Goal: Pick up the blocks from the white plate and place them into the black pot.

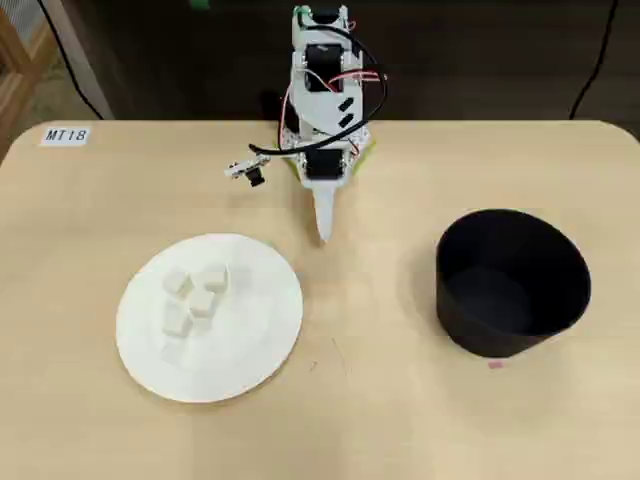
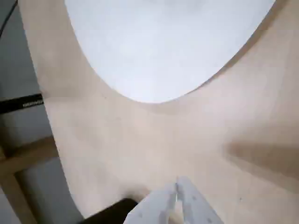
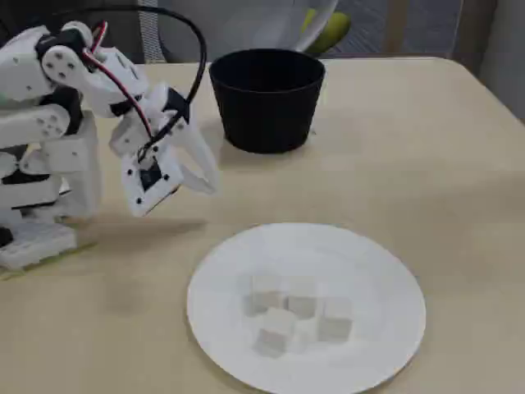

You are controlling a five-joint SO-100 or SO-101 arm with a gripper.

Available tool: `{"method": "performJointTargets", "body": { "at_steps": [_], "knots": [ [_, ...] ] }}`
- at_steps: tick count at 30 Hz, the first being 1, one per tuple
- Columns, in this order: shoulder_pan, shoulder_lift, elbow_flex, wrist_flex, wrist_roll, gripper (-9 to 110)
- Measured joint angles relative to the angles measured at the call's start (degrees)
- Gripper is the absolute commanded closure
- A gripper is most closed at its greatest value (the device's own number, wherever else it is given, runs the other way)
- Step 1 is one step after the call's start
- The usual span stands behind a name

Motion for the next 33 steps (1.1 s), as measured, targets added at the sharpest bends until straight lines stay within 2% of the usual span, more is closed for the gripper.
{"method": "performJointTargets", "body": {
  "at_steps": [5, 14, 20, 25, 29, 33],
  "knots": [
    [3.9, 0.0, 0.0, -0.5, 1.9, 104],
    [4.5, -0.1, -0.5, -0.4, 3.0, 104],
    [3.6, -3.7, -12.4, 2.8, 3.8, 104],
    [4.0, -26.5, -36.1, 10.8, -1.9, 104],
    [10.0, -51.1, -58.9, 21.1, -7.4, 104],
    [18.3, -67.1, -66.3, 22.1, -10.0, 104]
  ]
}}
